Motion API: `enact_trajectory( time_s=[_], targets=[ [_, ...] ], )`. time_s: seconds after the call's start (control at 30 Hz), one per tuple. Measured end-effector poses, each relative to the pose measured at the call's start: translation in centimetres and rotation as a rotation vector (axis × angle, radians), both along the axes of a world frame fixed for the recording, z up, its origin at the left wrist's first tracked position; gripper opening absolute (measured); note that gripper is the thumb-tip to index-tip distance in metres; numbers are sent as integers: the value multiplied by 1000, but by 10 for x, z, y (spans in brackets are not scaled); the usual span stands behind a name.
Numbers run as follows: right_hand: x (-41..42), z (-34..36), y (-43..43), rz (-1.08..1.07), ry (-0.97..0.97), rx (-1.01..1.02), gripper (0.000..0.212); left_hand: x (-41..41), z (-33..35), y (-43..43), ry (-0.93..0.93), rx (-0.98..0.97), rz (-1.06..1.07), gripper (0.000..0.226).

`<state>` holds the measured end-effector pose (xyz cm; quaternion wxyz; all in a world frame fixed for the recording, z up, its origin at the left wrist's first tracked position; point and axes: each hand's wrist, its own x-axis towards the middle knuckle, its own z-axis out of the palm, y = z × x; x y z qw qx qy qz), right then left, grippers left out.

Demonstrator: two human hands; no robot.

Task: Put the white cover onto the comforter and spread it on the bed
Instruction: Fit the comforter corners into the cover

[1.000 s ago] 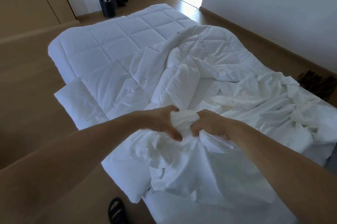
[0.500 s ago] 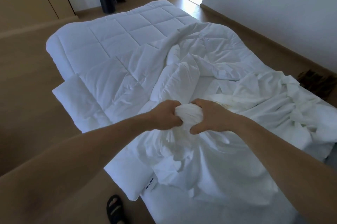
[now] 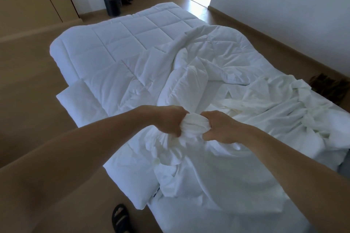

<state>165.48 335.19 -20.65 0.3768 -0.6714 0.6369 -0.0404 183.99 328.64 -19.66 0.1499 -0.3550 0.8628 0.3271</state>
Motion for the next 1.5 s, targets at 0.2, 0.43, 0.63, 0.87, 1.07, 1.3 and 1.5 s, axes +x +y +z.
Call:
enact_trajectory(
  time_s=[0.2, 0.43, 0.63, 0.87, 1.07, 1.3, 1.5],
  targets=[
    [-12, 12, 0, -158, -415, 373, 59, 8, -14, 8, 204, 141, 105, 29],
    [-3, 31, 0, 128, -49, 304, 68, 11, -22, 18, 336, 469, 263, 50],
    [1, 24, -4, 137, 61, 77, 52, 6, -14, 19, 285, 396, 271, 33],
    [-6, 12, -8, 71, 1, -12, 61, -2, -20, 23, 218, -20, 222, 21],
    [0, -8, 2, 122, 224, -552, 75, 5, -11, 13, 389, 165, 362, 15],
    [8, -23, 11, 143, 397, -807, 75, 3, -10, 11, 452, 351, 486, 22],
    [10, -4, 8, -4, 93, -360, 53, 5, -7, 12, 381, 341, 390, 25]
  ],
)
